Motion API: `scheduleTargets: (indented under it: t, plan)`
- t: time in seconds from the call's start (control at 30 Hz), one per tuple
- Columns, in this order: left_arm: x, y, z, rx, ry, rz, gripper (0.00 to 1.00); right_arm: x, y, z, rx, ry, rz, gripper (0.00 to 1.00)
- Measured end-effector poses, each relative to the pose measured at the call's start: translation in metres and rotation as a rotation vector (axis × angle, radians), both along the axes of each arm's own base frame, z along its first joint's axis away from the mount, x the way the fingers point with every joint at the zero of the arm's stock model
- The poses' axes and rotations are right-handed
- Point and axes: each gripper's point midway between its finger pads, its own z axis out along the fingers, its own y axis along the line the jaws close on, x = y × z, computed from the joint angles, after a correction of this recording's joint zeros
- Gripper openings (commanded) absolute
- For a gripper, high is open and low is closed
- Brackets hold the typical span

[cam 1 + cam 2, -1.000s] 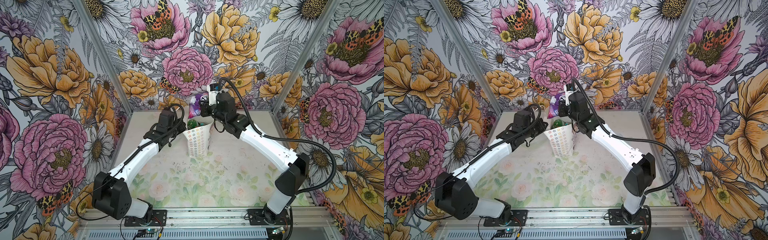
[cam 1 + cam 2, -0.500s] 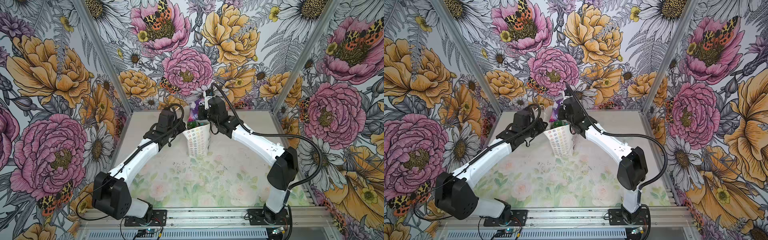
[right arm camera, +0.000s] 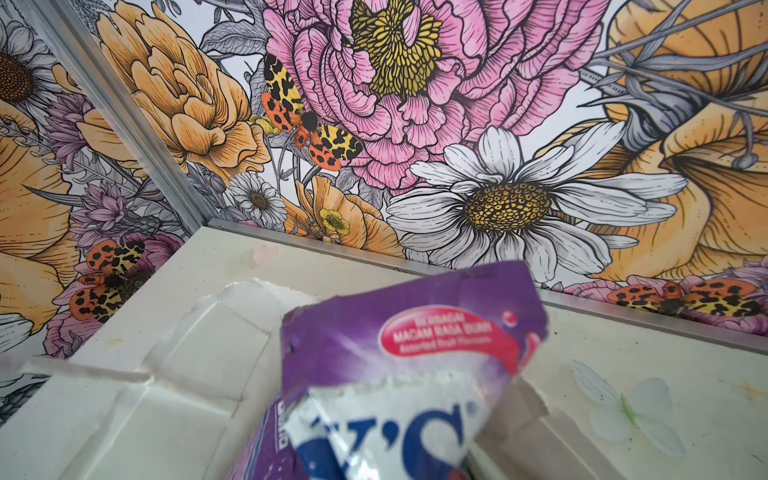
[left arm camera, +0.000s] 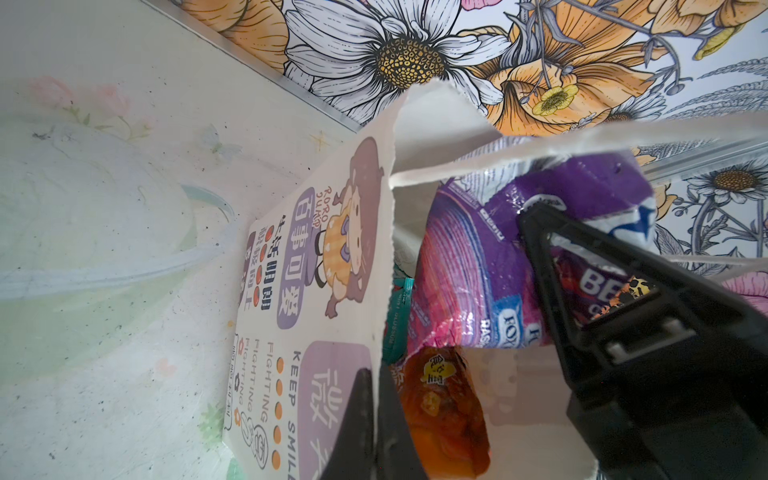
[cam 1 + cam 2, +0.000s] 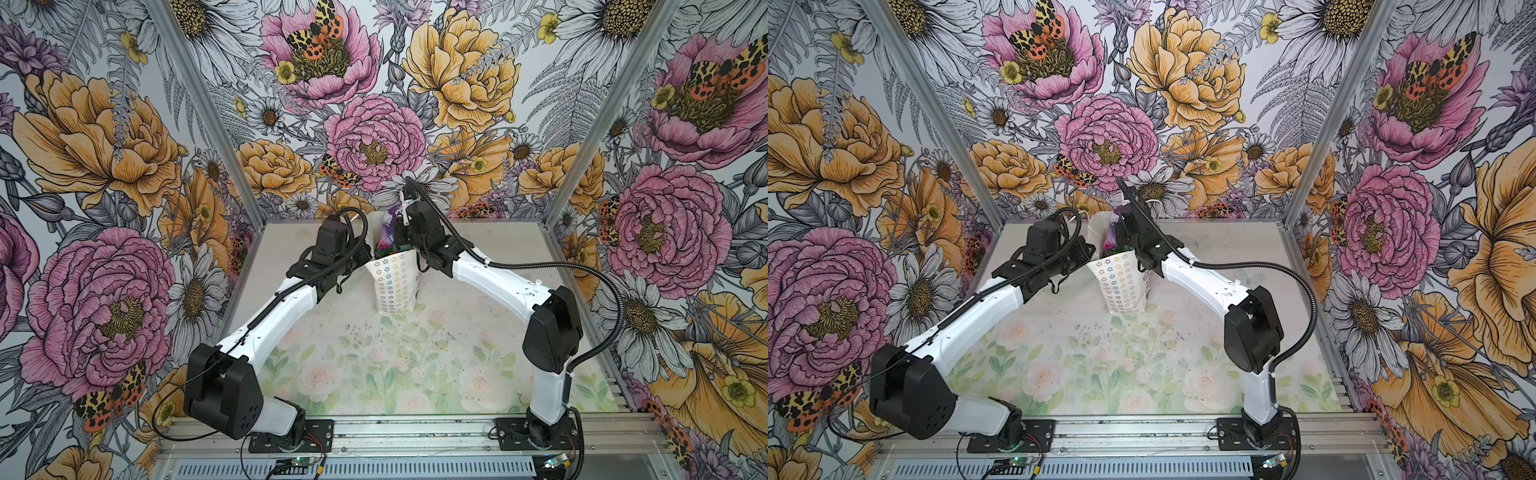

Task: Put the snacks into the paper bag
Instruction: 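Push the purple packet down into the bag and open the right gripper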

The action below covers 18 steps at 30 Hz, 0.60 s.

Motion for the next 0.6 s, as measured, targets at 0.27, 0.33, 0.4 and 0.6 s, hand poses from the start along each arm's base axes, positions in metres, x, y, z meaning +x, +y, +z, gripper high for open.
scheduleTargets:
  t: [0.27,0.33,0.4,0.6]
  plan:
    - [0.0,0.001,0.0,-0.008,0.005,0.004,0.0,-0.014,0.017,-0.001,-0.046,-0.012,0.052,0.0]
    - [0.0,0.001,0.0,-0.011,0.006,0.006,0.0,-0.016,0.018,-0.004,-0.062,-0.006,0.06,0.0]
    - [0.0,0.001,0.0,-0.013,0.008,0.007,0.0,-0.018,0.018,-0.007,-0.077,0.002,0.066,0.0]
    - [0.0,0.001,-0.001,-0.012,0.01,0.008,0.0,-0.025,0.017,-0.02,-0.13,0.045,0.08,0.0]
